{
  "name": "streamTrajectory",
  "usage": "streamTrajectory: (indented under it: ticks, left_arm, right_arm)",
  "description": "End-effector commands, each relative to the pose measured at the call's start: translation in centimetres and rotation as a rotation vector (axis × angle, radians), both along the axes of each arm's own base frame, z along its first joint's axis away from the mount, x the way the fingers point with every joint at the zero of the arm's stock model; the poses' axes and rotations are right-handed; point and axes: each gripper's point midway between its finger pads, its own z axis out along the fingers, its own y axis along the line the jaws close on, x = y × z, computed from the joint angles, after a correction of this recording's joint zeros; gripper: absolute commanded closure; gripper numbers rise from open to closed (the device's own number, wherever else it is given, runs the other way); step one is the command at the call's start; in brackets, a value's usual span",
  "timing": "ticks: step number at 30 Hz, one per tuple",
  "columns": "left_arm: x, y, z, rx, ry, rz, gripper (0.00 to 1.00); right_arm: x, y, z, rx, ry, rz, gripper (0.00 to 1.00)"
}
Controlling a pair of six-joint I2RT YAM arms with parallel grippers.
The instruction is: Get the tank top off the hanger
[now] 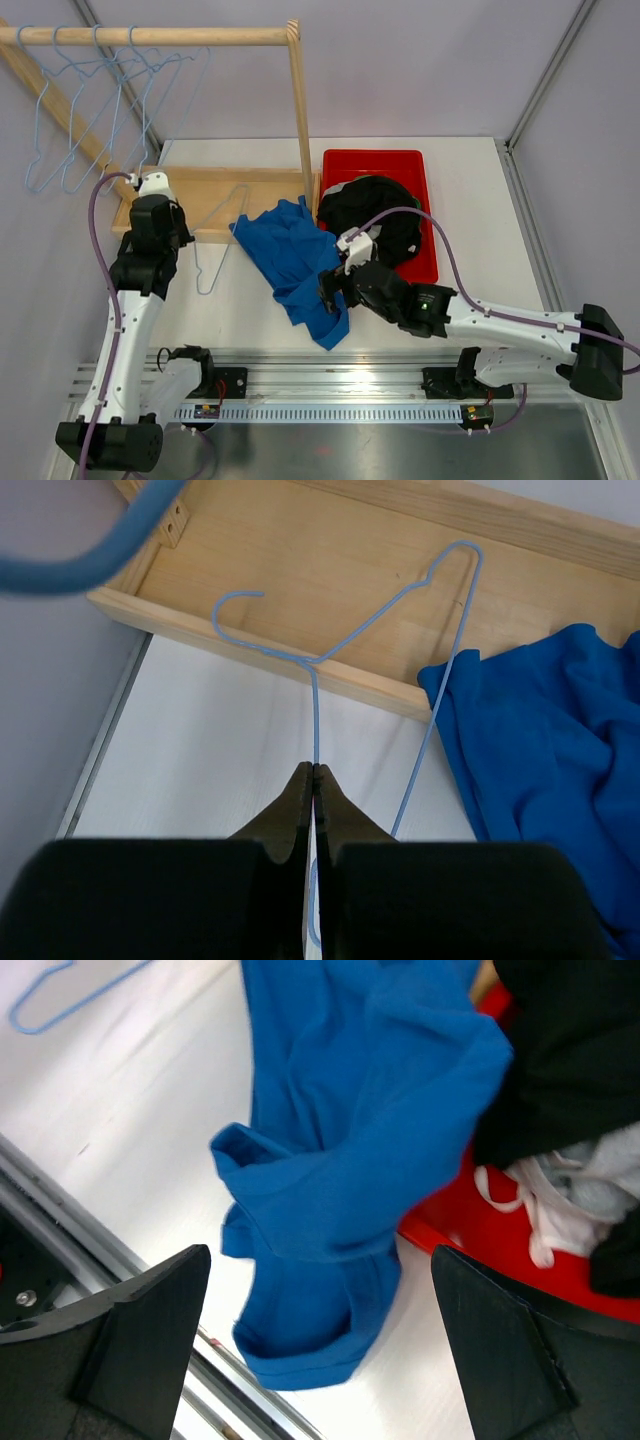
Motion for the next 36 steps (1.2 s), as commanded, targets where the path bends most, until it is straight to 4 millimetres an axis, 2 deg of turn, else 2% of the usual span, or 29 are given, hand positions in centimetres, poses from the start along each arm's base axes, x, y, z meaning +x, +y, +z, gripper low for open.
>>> streamTrajectory:
  ticks: [1, 3, 4, 5, 6, 7, 8, 9, 10, 11, 12, 13, 14, 15, 17, 18, 19, 20, 21, 22, 24, 25, 26, 27, 31, 32, 33, 34, 36]
  left_arm:
    - [-0.5, 0.4, 2.1, -0.008, -0.102, 0.04, 1.0]
    - [-0.8, 0.6, 2.0, -0.012, -0.109, 0.051, 1.0]
    - [-1.2, 0.5, 2.4, -0.015, -0.142, 0.048, 1.0]
    - [-1.4, 0.3, 2.5, -0.02, -0.158, 0.036, 1.0]
    - [-1.6, 0.2, 2.8, -0.03, -0.184, 0.033, 1.0]
    - [-2.2, 0.2, 3.9, -0.037, -0.243, 0.032, 1.0]
    - [-2.5, 0.2, 3.8, -0.038, -0.259, 0.03, 1.0]
    - [-2.8, 0.2, 4.2, -0.041, -0.282, 0.031, 0.99]
    - [-3.1, 0.3, 4.7, -0.041, -0.313, 0.036, 0.87]
    - [-3.8, 0.4, 5.3, -0.039, -0.355, 0.039, 0.82]
    - [-4.1, 0.5, 5.7, -0.036, -0.378, 0.038, 0.81]
    - [-4.5, 0.5, 6.3, -0.035, -0.406, 0.036, 0.76]
    - [-4.8, 0.5, 6.5, -0.037, -0.424, 0.037, 0.71]
    - [-5.5, 0.5, 6.9, -0.04, -0.459, 0.036, 0.62]
    - [-6.2, 1.2, 7.6, -0.037, -0.506, 0.077, 0.43]
    - [-6.8, 1.4, 7.9, -0.035, -0.535, 0.084, 0.35]
    - [-6.9, 1.4, 8.2, -0.039, -0.553, 0.088, 0.23]
    - [-7.1, 1.6, 8.4, -0.045, -0.566, 0.098, 0.1]
    - [-7.4, 1.7, 8.5, -0.048, -0.578, 0.106, 0.04]
    - [-7.7, 2.0, 8.7, -0.047, -0.592, 0.129, 0.01]
    - [-8.0, 2.3, 8.9, -0.051, -0.604, 0.147, 0.01]
    - [-8.3, 2.4, 9.0, -0.051, -0.619, 0.153, 0.01]
    - [-8.5, 2.5, 9.1, -0.051, -0.627, 0.156, 0.01]
    - [-8.6, 2.5, 9.1, -0.053, -0.633, 0.158, 0.01]
    - [-8.8, 2.2, 9.2, -0.058, -0.644, 0.141, 0.01]
    - [-8.8, 2.3, 9.2, -0.059, -0.64, 0.143, 0.01]
    - [-8.8, 2.3, 9.2, -0.06, -0.638, 0.143, 0.01]
    - [-8.6, 2.1, 9.0, -0.063, -0.633, 0.136, 0.01]
    - [-8.6, 2.0, 9.2, -0.065, -0.635, 0.129, 0.01]
  right_arm:
    - [0.8, 5.1, 6.1, 0.118, -0.074, 0.121, 0.0]
    - [1.3, 7.5, 5.4, 0.07, -0.081, 0.177, 0.01]
    - [1.5, 9.1, 7.3, 0.101, -0.097, 0.209, 0.0]
    - [1.6, 10.1, 7.4, 0.094, -0.098, 0.229, 0.01]
    - [2.1, 11.8, 5.6, 0.046, -0.085, 0.256, 0.01]
    - [2.4, 13.5, 7.3, 0.078, -0.101, 0.283, 0.01]
    - [2.7, 14.7, 7.1, 0.071, -0.097, 0.298, 0.0]
    - [3.1, 16.3, 4.4, 0.017, -0.071, 0.319, 0.01]
    - [3.5, 18.1, 6.0, 0.047, -0.085, 0.342, 0.0]
    - [3.9, 19.2, 5.5, 0.035, -0.079, 0.349, 0.01]
    - [4.1, 20.5, 1.8, -0.039, -0.034, 0.372, 0.01]
    - [4.7, 22.1, 3.1, -0.018, -0.052, 0.383, 0.0]
    - [4.9, 22.9, 2.3, -0.035, -0.047, 0.393, 0.01]
    - [5.3, 23.9, -0.9, -0.082, -0.018, 0.401, 0.0]
    - [6.0, 25.6, -0.7, -0.07, -0.034, 0.409, 0.01]
    - [6.2, 26.2, -3.2, -0.106, -0.009, 0.417, 0.01]
    - [6.6, 27.1, -2.3, -0.088, -0.025, 0.422, 0.0]
    - [6.9, 27.6, -2.9, -0.093, -0.025, 0.425, 0.01]
    - [7.1, 28.0, -4.9, -0.123, -0.006, 0.433, 0.01]
    - [7.5, 29.0, -3.7, -0.1, -0.028, 0.439, 0.01]
    - [8.1, 29.7, -5.8, -0.134, -0.023, 0.442, 0.0]
    - [8.6, 30.4, -4.7, -0.111, -0.045, 0.445, 0.0]
    - [8.7, 30.7, -6.0, -0.133, -0.039, 0.45, 0.01]
    - [9.0, 31.3, -5.0, -0.114, -0.056, 0.452, 0.0]
    - [9.5, 32.2, -4.8, -0.101, -0.08, 0.454, 0.01]
    - [9.6, 32.3, -5.8, -0.112, -0.067, 0.456, 0.01]
    - [9.8, 32.9, -4.8, -0.091, -0.083, 0.462, 0.01]
    - [9.7, 33.0, -6.5, -0.116, -0.06, 0.47, 0.01]
    - [10.2, 33.7, -5.8, -0.098, -0.072, 0.468, 0.01]
